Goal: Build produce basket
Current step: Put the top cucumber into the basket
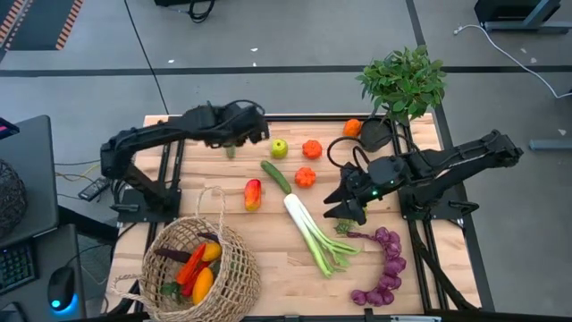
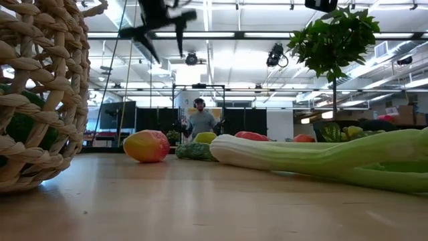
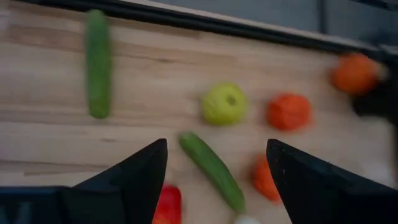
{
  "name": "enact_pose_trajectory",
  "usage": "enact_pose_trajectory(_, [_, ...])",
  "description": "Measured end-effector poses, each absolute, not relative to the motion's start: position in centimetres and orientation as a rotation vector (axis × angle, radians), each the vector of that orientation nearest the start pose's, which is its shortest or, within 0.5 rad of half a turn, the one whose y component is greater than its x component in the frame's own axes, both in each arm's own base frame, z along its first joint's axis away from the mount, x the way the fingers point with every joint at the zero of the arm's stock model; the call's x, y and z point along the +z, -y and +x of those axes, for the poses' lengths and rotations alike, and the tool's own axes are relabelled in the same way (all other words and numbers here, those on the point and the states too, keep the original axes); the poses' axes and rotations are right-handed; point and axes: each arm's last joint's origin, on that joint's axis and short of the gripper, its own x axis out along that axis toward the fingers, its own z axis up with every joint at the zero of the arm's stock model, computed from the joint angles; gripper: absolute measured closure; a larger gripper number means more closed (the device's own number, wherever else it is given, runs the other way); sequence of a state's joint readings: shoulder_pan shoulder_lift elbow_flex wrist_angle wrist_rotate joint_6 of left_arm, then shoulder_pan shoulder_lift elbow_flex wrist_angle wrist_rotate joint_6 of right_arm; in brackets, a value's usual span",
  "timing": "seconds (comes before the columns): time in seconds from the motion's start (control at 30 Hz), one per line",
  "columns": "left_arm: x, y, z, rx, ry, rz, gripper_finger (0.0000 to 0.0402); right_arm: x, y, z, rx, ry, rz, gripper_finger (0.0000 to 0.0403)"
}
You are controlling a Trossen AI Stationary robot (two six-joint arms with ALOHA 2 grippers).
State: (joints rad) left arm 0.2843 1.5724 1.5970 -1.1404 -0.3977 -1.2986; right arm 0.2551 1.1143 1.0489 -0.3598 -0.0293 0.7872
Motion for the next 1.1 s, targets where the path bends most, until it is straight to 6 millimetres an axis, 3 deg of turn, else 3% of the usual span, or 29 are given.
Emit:
enact_pose_trajectory(0.23, [32.0, -14.4, 29.5, 1.447, -0.526, -1.149, 0.0123, 34.9, -4.9, 23.0, 0.031, -0.461, 0.733, 0.0103])
enact_pose_trajectory(0.5, [29.7, -16.2, 30.1, 1.714, -0.245, -1.347, 0.0123, 35.1, -4.1, 22.9, -0.009, -0.443, 0.792, 0.0103])
enact_pose_trajectory(0.7, [29.2, -17.2, 29.7, 1.639, -0.509, -1.136, 0.0123, 35.3, -4.0, 22.5, -0.005, -0.436, 0.797, 0.0103])
enact_pose_trajectory(0.77, [29.6, -16.8, 29.4, 1.61, -0.633, -1.047, 0.0123, 35.4, -4.0, 22.3, -0.008, -0.439, 0.794, 0.0103])
enact_pose_trajectory(0.9, [32.2, -16.5, 28.4, 1.6, -0.768, -0.87, 0.0123, 35.2, -3.5, 21.7, -0.035, -0.472, 0.777, 0.0103])
enact_pose_trajectory(1.0, [34.7, -17.7, 27.4, 1.562, -0.81, -0.767, 0.0123, 35.3, -3.2, 21.1, -0.049, -0.481, 0.766, 0.0103])
enact_pose_trajectory(1.1, [36.6, -19.6, 25.9, 1.494, -0.84, -0.793, 0.0123, 35.5, -3.0, 20.8, -0.051, -0.473, 0.752, 0.0103])
